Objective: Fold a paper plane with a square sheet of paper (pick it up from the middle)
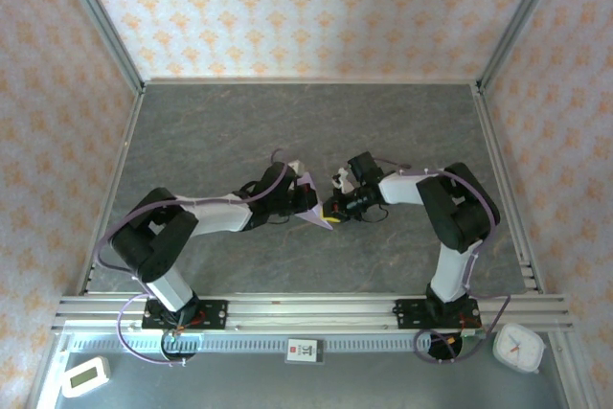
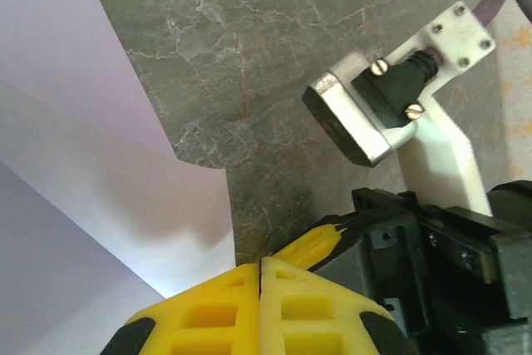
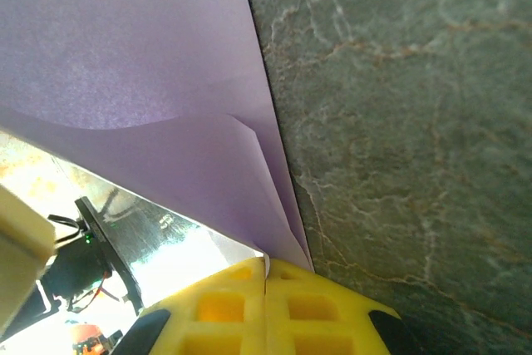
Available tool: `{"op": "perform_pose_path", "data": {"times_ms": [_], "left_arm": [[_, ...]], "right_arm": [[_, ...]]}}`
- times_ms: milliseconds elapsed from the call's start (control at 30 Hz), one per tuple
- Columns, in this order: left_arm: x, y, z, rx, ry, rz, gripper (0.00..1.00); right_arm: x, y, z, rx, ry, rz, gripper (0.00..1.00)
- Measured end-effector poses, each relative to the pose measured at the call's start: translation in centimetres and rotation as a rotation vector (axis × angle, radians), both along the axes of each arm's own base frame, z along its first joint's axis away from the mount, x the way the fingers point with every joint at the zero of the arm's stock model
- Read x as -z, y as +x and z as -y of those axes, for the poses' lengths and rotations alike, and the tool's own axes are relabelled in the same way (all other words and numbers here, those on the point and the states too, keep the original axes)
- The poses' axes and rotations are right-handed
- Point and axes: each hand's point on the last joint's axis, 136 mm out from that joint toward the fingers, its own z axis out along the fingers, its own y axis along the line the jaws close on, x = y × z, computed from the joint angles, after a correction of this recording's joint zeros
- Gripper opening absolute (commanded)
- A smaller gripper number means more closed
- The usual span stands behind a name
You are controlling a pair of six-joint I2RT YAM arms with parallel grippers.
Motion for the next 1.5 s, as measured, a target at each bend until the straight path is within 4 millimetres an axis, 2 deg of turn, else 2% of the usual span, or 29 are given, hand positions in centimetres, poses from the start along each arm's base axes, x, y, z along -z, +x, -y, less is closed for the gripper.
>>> {"op": "perform_pose_path", "data": {"times_ms": [633,967,1167,1500], "left_arm": [[3.7,-0.3,0.1,0.028,0.051,-0.051,0.00],[3.8,1.5,0.1,-0.003,0.044,-0.053,0.00],[3.7,3.1,-0.8,-0.056,0.060,-0.047,0.00],[4.4,4.3,-2.7,-0.113,0.083,-0.058,0.00]], "right_arm": [[0.3,-0.1,0.1,-0.028,0.005,-0.031,0.00],[0.3,-0.2,0.1,-0.045,0.006,-0.025,0.00],[0.4,-0.3,0.2,-0.052,0.004,-0.025,0.00],[0.3,-0.2,0.1,-0.052,0.008,-0.024,0.00]]}}
